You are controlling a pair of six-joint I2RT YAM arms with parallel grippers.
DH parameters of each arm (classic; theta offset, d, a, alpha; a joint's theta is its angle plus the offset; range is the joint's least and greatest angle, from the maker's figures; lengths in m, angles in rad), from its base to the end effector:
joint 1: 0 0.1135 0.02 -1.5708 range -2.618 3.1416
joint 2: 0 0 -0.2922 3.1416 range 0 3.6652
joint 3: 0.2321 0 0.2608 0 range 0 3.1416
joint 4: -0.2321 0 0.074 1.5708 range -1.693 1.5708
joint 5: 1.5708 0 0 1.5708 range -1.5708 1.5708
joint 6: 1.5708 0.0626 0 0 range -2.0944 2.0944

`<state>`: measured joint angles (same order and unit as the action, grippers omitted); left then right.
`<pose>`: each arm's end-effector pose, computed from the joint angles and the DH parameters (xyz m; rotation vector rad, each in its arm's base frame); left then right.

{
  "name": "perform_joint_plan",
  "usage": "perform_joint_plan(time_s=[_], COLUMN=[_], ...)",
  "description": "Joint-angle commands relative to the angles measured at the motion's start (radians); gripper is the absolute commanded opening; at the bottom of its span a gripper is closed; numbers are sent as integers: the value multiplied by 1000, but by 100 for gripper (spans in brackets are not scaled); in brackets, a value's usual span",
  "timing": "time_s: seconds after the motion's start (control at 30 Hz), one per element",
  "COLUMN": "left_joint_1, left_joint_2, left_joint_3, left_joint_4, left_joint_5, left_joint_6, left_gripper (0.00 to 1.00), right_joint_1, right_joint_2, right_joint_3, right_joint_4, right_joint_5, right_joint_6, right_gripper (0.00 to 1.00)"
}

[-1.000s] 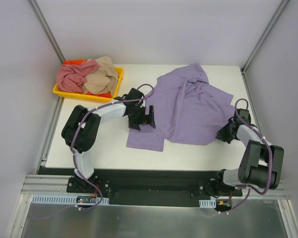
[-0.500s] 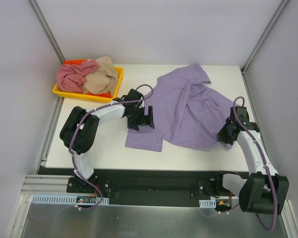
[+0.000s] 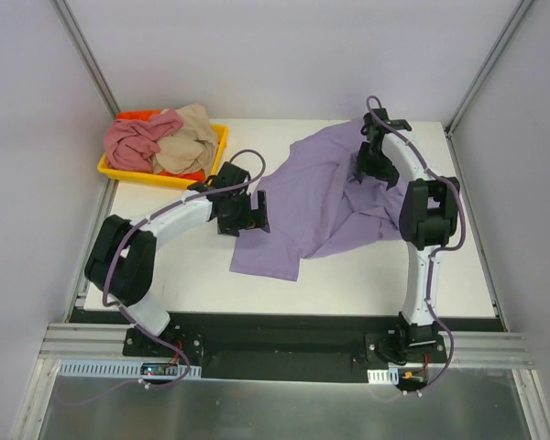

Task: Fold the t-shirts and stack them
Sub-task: Flatten out the tshirt

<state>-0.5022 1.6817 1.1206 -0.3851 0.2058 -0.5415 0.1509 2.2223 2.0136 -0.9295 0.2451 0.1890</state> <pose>0.3254 -0.1933 0.2099 0.0359 2.6245 -0.6570 0.5108 0.0623 0.2296 0.1230 2.6649 -0.2246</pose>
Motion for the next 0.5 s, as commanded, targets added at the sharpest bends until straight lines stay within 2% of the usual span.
perform_joint_plan(time_s=[0.0,0.1,0.2,0.27,0.37,0.47], left_joint_1=[4,4,4,2,-2,-9], left_joint_2=[-120,-161,-204,-224,-231,-215], left_joint_3=[-67,-129,-195,-240,-291,-317], left_joint_4=[-67,-77,-77,-77,-75,-67], left_joint_5=[-88,-72,-33,-13,-17,-19], left_joint_6=[-31,-47,-70,-95,-112,-120], left_gripper=[99,99,99,99,99,99], right_joint_1=[52,29,-13,-62,-131,-146], right_joint_2=[-210,-468,-697,-830,-927,-928], right_joint_3=[-140,-480,-822,-993,-1163,-1220], right_joint_4=[-100,108,282,389,514,592], right_joint_5=[169,172,116,-8,-183,-279], right_joint_6=[-34,-31,-40,-65,-146,-233], right_gripper=[84,99,96,96,96,97])
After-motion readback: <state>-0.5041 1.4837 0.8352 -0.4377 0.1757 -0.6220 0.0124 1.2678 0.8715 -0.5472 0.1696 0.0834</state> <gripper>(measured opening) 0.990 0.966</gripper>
